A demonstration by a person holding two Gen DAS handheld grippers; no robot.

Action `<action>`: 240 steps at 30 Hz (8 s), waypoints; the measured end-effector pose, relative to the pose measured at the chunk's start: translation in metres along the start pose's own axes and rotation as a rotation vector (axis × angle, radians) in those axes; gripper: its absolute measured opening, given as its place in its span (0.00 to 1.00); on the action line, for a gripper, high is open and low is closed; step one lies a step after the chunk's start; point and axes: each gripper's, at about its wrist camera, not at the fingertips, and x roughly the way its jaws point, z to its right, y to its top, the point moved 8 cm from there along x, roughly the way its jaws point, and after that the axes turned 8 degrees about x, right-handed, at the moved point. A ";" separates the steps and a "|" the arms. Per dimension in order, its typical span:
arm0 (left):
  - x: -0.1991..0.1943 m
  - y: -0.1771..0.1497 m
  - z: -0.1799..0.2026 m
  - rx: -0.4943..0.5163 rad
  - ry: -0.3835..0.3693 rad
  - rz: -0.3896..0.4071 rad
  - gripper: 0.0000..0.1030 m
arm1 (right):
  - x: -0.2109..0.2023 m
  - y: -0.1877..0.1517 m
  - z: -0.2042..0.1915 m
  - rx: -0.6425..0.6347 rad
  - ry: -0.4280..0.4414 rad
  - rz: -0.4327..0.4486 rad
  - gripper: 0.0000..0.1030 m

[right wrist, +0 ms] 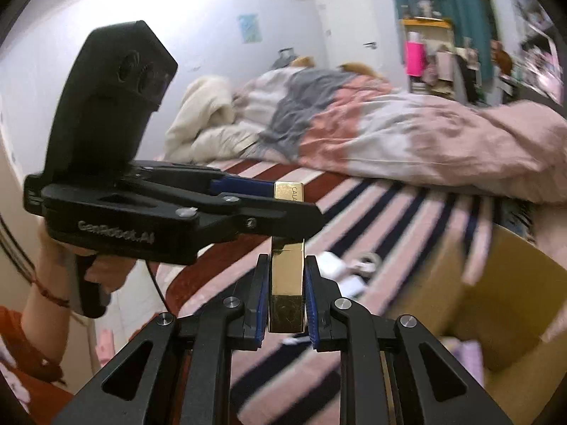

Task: Organize rigid objects
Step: 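Lower the gold item into the cardboard box and open the right gripper, then grasp the white card-reader adapter with the right gripper, then carry the white adapter into the cardboard box and release it, then grasp the white earbud case with the right gripper, then lower the earbud case into the cardboard box and open the right gripper, then grasp the clear tape roll in its pink dispenser with the right gripper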

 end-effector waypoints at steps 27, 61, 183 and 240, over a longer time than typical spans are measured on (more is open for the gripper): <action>0.040 0.009 0.023 -0.005 0.007 -0.125 0.61 | -0.028 -0.027 0.106 0.094 -0.158 -0.255 0.13; -0.042 -0.161 -0.184 -0.258 0.283 -0.098 0.74 | 0.202 -0.070 0.065 0.087 -0.380 -0.310 0.62; -0.049 -0.094 -0.138 -0.235 0.104 -0.042 0.59 | 0.164 0.003 -0.032 -0.013 -0.099 -0.035 0.48; -0.063 -0.139 -0.173 -0.241 0.329 -0.068 0.74 | 0.168 -0.014 -0.014 0.026 -0.222 -0.236 0.64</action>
